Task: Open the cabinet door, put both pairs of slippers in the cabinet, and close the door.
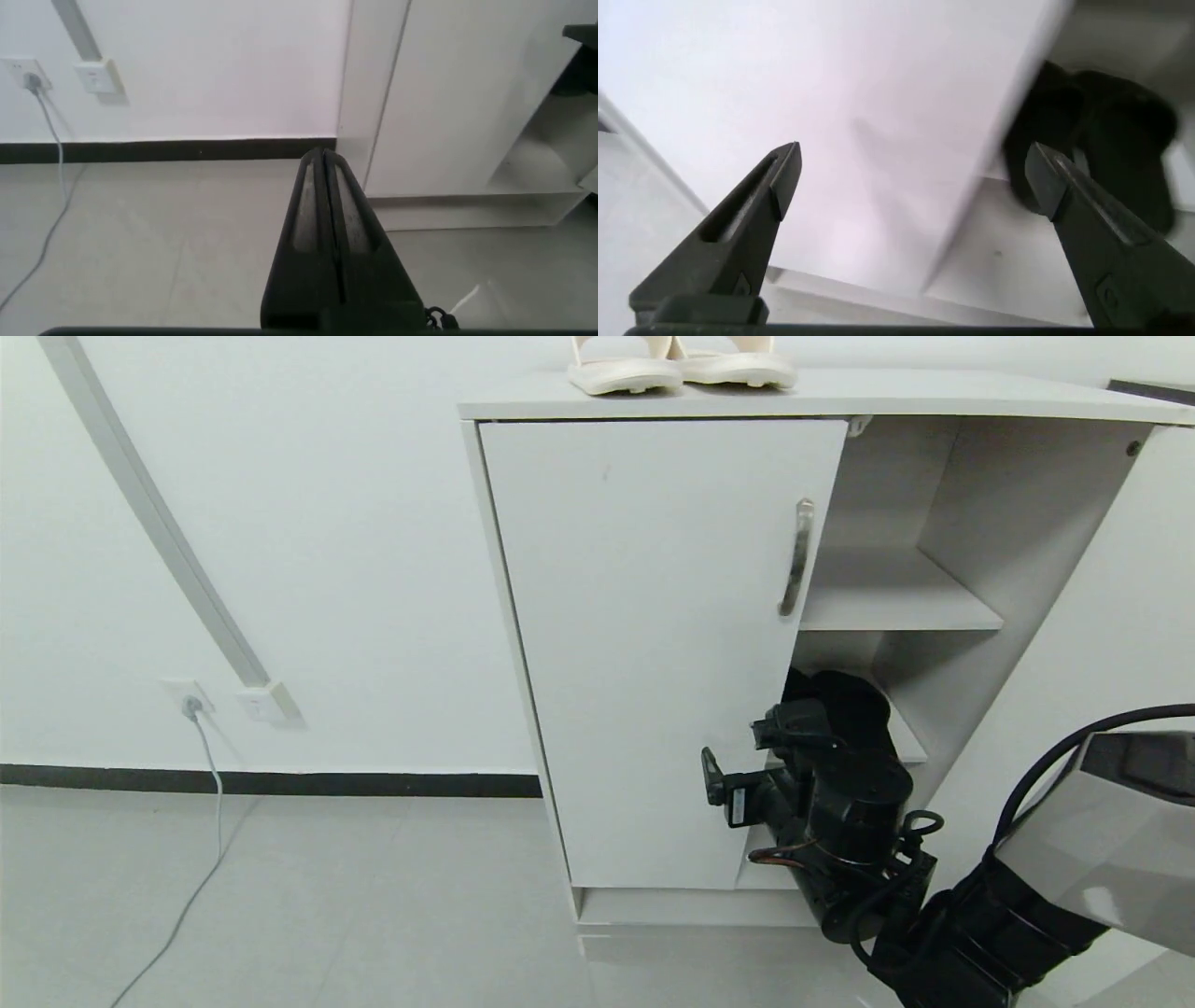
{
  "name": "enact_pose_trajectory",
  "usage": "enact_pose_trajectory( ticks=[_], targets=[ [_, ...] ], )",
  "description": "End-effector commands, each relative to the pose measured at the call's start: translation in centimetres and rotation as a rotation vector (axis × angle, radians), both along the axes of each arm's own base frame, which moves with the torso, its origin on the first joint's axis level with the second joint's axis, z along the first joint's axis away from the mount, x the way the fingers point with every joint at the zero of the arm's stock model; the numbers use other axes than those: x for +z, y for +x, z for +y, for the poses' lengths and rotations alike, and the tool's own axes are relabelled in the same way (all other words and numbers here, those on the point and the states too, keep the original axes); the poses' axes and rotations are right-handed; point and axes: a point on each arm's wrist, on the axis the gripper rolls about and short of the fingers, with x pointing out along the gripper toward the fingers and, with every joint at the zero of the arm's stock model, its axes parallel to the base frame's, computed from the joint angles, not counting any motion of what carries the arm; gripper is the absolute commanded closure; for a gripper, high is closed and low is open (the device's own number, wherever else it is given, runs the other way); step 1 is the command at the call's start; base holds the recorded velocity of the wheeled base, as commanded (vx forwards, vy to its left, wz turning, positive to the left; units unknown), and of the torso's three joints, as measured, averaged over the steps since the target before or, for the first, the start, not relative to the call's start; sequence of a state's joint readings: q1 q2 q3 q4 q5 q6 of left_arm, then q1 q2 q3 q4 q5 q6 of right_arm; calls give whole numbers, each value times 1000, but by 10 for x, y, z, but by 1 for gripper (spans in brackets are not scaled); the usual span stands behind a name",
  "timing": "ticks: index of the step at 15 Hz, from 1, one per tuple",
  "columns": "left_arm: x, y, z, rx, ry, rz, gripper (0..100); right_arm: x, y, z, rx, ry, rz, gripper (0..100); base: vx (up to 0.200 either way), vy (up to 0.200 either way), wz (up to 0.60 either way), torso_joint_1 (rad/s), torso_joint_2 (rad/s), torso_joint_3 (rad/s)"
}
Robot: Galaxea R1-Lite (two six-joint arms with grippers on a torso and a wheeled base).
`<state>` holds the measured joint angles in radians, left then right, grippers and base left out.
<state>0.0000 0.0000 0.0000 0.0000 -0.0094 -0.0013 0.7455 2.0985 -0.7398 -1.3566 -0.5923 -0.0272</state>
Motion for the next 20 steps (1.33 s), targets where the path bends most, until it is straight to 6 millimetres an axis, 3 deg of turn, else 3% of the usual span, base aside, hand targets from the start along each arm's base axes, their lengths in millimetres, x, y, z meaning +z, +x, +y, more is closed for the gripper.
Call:
enact_pose_trajectory(
  ticks=[1,3,20],
  targets=[
    [0,0,0,0,0,0,100,-1,-1,-1,6,-1,-1,0,0,200,0,7,2,2],
    [0,0,0,0,0,0,100,-2,0,-4,5,-22,-7,0,0,200,0,0,2,2],
    [0,0,0,0,0,0,100,-5,1,-6,2,-34,-1,0,0,0,0,0,-8,-8]
  ],
)
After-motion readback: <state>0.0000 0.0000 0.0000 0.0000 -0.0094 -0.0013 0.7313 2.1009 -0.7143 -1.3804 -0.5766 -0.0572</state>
